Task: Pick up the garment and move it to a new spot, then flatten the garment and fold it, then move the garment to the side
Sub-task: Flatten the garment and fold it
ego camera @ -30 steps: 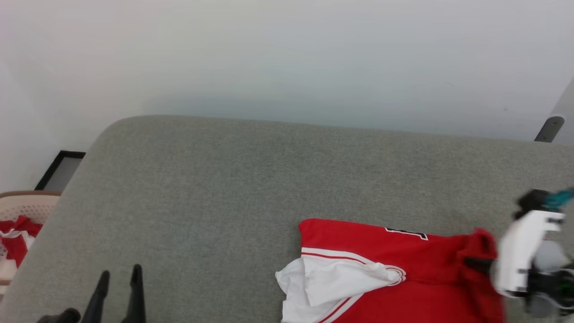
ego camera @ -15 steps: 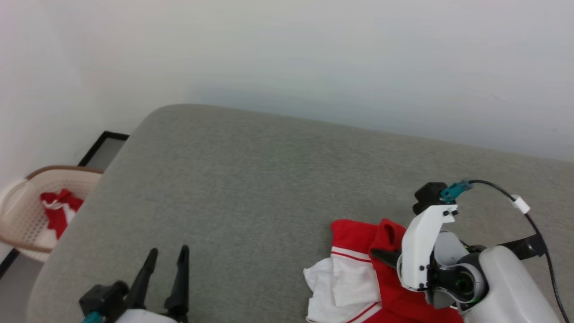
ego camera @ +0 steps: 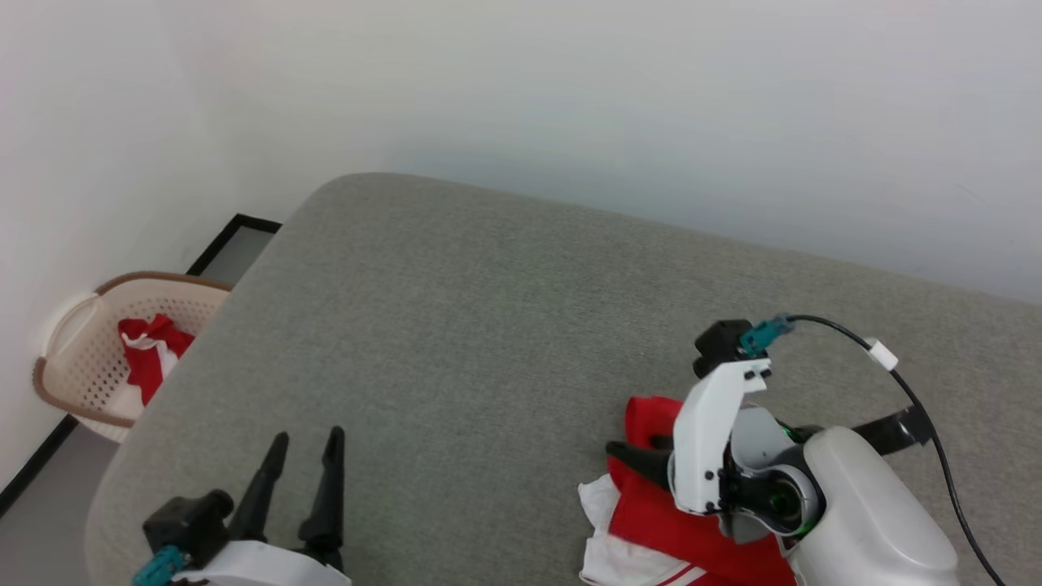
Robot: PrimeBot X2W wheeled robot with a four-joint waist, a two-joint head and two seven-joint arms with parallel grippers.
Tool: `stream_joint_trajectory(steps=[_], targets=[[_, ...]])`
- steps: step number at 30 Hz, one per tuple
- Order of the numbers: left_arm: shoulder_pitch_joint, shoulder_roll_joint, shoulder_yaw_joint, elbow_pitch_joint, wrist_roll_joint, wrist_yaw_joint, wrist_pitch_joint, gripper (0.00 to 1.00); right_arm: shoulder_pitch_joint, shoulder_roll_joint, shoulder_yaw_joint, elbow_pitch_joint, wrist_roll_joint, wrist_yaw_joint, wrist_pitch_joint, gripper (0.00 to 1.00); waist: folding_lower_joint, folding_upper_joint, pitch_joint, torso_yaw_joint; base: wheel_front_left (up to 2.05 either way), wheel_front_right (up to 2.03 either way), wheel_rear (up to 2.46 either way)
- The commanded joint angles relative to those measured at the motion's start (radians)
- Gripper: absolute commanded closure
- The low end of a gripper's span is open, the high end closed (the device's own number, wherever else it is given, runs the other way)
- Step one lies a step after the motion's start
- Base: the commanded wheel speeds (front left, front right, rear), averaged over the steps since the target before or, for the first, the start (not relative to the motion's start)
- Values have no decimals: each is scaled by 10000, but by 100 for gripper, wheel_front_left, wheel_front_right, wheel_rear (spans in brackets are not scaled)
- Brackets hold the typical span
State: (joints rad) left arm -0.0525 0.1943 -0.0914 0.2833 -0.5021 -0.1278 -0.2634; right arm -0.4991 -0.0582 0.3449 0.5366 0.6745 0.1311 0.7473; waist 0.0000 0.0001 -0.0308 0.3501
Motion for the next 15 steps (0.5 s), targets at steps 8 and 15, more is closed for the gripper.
stream_joint_trajectory(steps=[8, 15], targets=[[218, 160, 453, -190, 65, -38, -8, 0, -169, -371, 596, -708, 711, -9, -530, 0, 0, -1, -109, -652, 0, 0, 0], [489, 192, 853, -419, 166, -38, -5, 0, 206, -1222, 549, -1468, 1016, -9, -1589, 0, 0, -1, -163, -1513, 0, 0, 0]])
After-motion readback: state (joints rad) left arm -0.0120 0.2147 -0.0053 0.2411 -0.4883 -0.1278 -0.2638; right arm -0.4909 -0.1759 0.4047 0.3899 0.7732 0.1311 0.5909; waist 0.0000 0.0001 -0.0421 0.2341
